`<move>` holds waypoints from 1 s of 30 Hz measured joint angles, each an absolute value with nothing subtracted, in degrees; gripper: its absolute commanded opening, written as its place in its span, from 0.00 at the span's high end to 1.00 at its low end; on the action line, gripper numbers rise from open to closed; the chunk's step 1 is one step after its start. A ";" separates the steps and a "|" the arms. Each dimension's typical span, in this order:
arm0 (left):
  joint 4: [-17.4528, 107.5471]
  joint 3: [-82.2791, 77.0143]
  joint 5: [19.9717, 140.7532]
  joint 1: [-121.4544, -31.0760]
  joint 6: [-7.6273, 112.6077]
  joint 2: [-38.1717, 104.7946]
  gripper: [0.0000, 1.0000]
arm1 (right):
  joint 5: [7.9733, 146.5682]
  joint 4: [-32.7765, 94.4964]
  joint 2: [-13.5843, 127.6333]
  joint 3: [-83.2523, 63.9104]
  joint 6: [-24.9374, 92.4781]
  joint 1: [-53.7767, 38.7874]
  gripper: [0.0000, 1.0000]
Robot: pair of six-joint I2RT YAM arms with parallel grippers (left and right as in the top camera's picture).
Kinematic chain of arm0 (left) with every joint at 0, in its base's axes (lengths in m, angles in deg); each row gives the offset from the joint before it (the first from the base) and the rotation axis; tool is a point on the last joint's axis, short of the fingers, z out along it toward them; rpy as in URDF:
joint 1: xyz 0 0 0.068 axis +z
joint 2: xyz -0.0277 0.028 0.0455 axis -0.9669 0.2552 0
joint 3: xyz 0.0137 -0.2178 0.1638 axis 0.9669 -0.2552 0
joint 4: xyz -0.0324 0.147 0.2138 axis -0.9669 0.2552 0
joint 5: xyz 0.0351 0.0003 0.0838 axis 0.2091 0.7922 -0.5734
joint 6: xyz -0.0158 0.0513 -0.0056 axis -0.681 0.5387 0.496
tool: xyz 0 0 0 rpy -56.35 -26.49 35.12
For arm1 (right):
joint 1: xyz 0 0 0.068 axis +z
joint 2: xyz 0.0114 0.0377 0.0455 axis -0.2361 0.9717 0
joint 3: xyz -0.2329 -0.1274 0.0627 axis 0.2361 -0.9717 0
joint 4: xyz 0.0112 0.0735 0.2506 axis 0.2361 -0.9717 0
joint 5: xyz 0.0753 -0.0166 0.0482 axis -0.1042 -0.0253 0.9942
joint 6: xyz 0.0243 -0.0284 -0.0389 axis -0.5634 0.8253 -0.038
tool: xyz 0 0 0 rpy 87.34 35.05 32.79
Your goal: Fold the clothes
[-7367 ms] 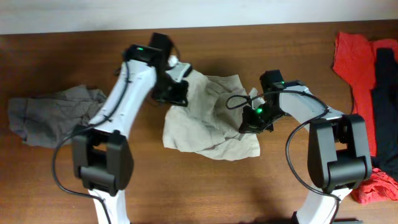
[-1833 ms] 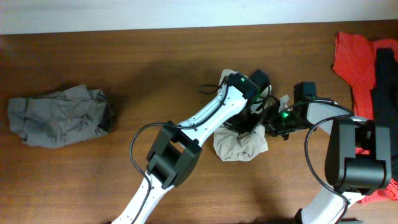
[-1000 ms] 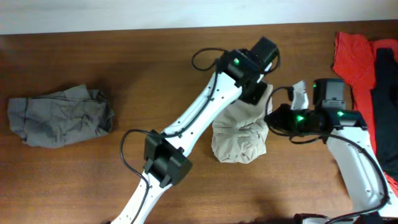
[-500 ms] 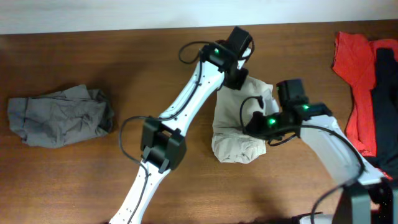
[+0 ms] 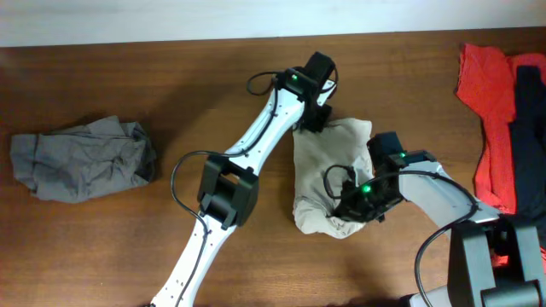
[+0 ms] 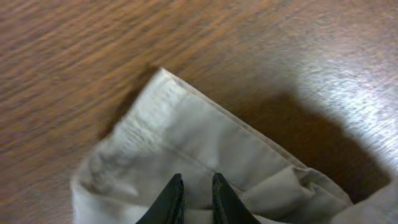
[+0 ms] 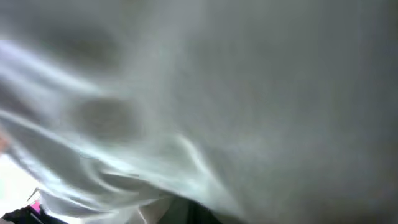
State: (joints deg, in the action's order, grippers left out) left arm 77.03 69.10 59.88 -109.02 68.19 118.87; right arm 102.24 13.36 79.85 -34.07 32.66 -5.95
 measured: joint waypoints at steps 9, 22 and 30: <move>81.41 71.44 59.86 -105.17 68.65 118.89 0.51 | 101.54 14.04 78.32 -34.88 37.22 -5.95 0.96; 98.96 87.48 63.66 -102.70 68.81 108.05 0.88 | 99.88 15.13 54.70 -35.06 38.91 -5.93 0.96; 100.62 84.95 69.37 -109.37 75.41 109.76 1.00 | 100.17 19.09 60.01 -35.06 31.56 -5.93 0.96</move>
